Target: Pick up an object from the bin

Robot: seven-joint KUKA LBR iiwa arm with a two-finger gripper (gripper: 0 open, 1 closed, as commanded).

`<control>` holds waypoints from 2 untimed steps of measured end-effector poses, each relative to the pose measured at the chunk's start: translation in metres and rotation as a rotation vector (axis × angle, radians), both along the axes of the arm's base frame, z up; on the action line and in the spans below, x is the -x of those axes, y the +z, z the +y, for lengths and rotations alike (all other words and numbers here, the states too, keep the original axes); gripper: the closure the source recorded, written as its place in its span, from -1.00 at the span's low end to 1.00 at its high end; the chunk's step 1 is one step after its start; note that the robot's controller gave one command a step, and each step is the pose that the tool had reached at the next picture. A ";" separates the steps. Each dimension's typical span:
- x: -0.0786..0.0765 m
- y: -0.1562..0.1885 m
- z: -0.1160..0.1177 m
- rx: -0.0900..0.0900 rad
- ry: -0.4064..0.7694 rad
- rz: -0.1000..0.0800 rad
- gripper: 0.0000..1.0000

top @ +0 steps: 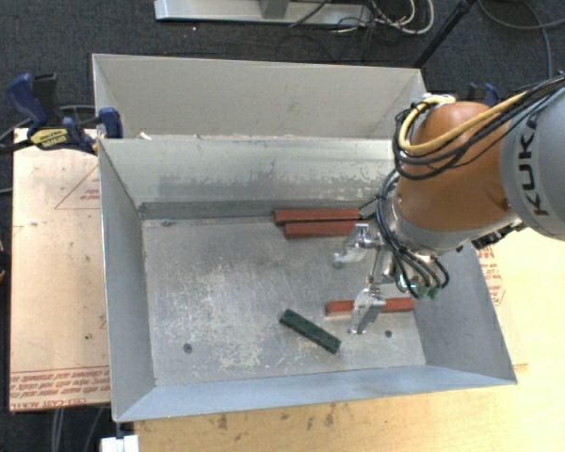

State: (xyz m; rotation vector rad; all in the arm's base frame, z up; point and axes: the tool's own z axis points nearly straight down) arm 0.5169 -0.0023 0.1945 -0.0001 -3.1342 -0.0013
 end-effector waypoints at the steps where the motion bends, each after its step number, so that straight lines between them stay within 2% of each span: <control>1: -0.002 0.004 0.000 0.000 0.000 -0.008 -1.00; 2: -0.012 -0.043 -0.013 0.000 0.027 -0.016 -1.00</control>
Offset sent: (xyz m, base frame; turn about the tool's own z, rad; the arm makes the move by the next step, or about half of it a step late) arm 0.0210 -0.0339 -0.1245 -0.0681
